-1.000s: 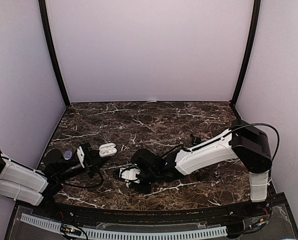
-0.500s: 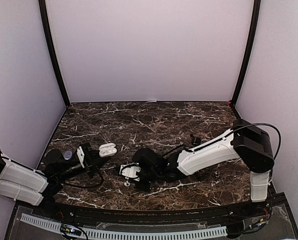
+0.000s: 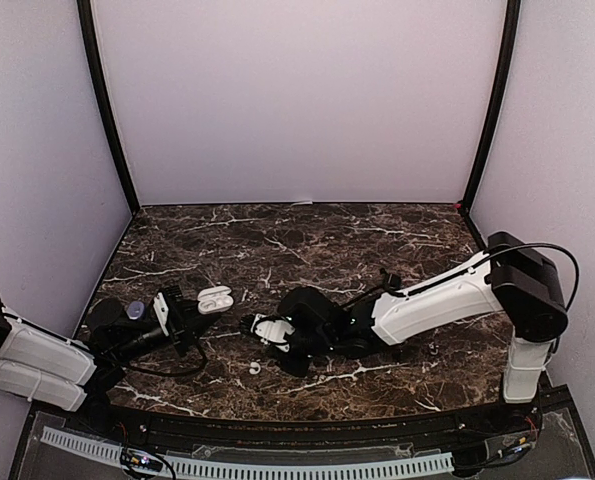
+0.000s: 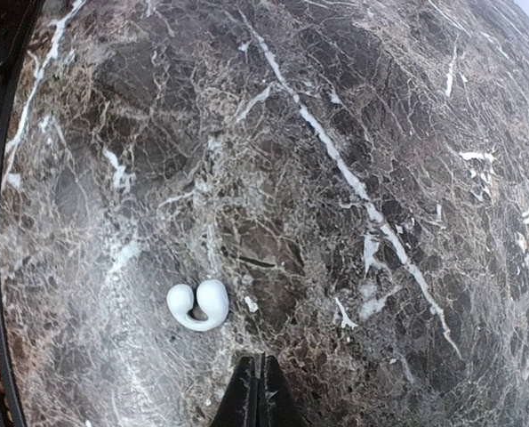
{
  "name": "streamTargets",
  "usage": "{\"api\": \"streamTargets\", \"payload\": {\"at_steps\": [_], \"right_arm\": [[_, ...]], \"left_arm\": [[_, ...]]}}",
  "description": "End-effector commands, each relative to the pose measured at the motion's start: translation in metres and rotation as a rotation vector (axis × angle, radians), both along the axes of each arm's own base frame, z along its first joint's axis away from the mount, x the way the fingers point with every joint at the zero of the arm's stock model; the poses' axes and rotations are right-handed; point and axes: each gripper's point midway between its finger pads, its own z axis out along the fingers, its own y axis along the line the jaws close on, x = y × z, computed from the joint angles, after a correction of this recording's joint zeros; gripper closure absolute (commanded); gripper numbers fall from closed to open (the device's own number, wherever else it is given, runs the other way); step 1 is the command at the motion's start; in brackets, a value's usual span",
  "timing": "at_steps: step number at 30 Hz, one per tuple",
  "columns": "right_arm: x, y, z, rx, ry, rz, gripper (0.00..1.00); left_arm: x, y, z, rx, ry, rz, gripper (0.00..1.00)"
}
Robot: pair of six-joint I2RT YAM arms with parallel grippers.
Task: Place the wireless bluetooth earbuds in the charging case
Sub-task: Pick up the right earbud from the center of the board.
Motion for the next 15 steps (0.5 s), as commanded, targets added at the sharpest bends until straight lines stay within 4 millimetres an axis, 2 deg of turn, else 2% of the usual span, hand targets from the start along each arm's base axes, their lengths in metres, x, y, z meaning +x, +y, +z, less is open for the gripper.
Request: {"api": "streamTargets", "payload": {"at_steps": [1,5,9,14,15], "right_arm": [[0.002,0.014,0.03,0.098,0.168,-0.139,0.99],[-0.007,0.009,0.037,0.166,0.343,-0.263,0.95],[-0.012,-0.002,0.022,0.173,0.499,-0.414,0.92],[-0.014,0.001,0.013,0.173,0.644,-0.557,0.92],[-0.013,0.005,0.016,0.179,0.665,-0.578,0.92]], "left_arm": [[-0.001,0.004,0.003,-0.011,-0.018,0.012,1.0],[0.0,0.005,0.003,-0.014,-0.014,0.016,1.0],[0.001,0.007,0.005,-0.025,-0.011,0.032,1.0],[0.01,0.016,0.004,-0.033,-0.003,0.109,1.0],[0.013,0.019,0.004,-0.036,-0.003,0.13,1.0]]}}
